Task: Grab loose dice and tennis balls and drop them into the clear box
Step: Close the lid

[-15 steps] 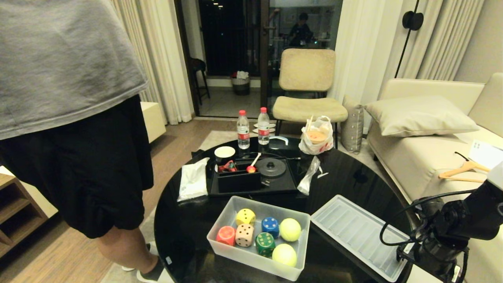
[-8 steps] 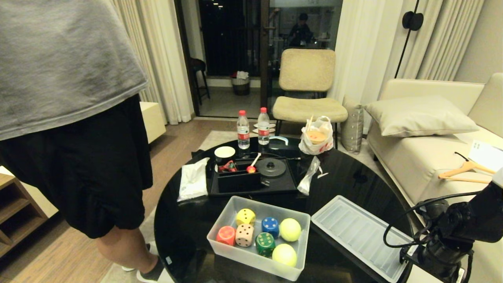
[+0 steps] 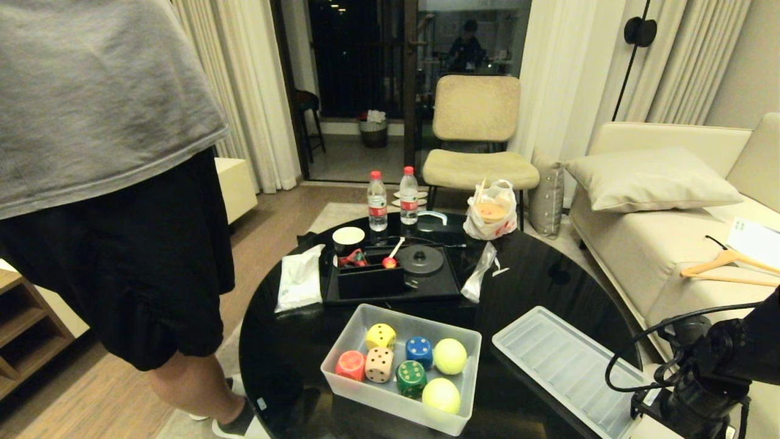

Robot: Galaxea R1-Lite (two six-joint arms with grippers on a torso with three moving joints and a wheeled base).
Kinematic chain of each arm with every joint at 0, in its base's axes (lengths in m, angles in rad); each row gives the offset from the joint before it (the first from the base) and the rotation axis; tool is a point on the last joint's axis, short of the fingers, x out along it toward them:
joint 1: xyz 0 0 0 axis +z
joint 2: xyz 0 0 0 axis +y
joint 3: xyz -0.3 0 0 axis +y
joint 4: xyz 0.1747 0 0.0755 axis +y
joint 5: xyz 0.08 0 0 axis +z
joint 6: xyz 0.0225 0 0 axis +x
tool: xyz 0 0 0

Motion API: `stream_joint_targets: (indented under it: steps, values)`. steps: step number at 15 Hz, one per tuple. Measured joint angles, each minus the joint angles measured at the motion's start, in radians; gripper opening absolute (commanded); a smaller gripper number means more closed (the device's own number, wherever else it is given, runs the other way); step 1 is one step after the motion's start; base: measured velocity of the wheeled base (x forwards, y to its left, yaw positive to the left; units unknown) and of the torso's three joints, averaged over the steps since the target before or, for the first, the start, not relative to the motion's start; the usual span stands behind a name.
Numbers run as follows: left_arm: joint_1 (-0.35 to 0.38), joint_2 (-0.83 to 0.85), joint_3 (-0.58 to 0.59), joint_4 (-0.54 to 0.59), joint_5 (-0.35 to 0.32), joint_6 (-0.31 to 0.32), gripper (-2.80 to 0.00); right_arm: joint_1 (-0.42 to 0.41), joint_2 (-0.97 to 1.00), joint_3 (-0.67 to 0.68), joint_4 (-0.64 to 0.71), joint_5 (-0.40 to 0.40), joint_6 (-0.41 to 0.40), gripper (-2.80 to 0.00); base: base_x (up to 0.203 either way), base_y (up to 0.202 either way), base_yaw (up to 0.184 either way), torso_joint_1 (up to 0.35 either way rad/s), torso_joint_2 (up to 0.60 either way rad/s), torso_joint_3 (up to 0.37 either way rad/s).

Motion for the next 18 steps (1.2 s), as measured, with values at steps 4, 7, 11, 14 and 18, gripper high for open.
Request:
stream_joint_targets:
  steps: [4, 7, 11, 14, 18]
  values:
    - [0.000, 0.000, 0.000, 0.000, 0.000, 0.000, -2.80, -0.017, -0.014, 0.008, -0.001, 0.004, -0.009, 0.00, 0.000, 0.000, 0.000, 0.000, 0.00, 0.000]
    - [0.000, 0.000, 0.000, 0.000, 0.000, 0.000, -2.80, -0.020, -0.016, 0.012, -0.003, 0.006, -0.011, 0.00, 0.000, 0.000, 0.000, 0.000, 0.00, 0.000]
    - [0.000, 0.000, 0.000, 0.000, 0.000, 0.000, -2.80, -0.019, -0.002, 0.011, -0.006, 0.008, -0.011, 0.00, 0.000, 0.000, 0.000, 0.000, 0.00, 0.000]
    - [0.000, 0.000, 0.000, 0.000, 0.000, 0.000, -2.80, -0.019, 0.008, 0.014, -0.048, 0.009, -0.011, 0.00, 0.000, 0.000, 0.000, 0.000, 0.00, 0.000]
    - [0.000, 0.000, 0.000, 0.000, 0.000, 0.000, -2.80, -0.017, 0.016, 0.016, -0.051, 0.011, -0.011, -2.80, 0.000, 0.000, 0.000, 0.000, 0.00, 0.000]
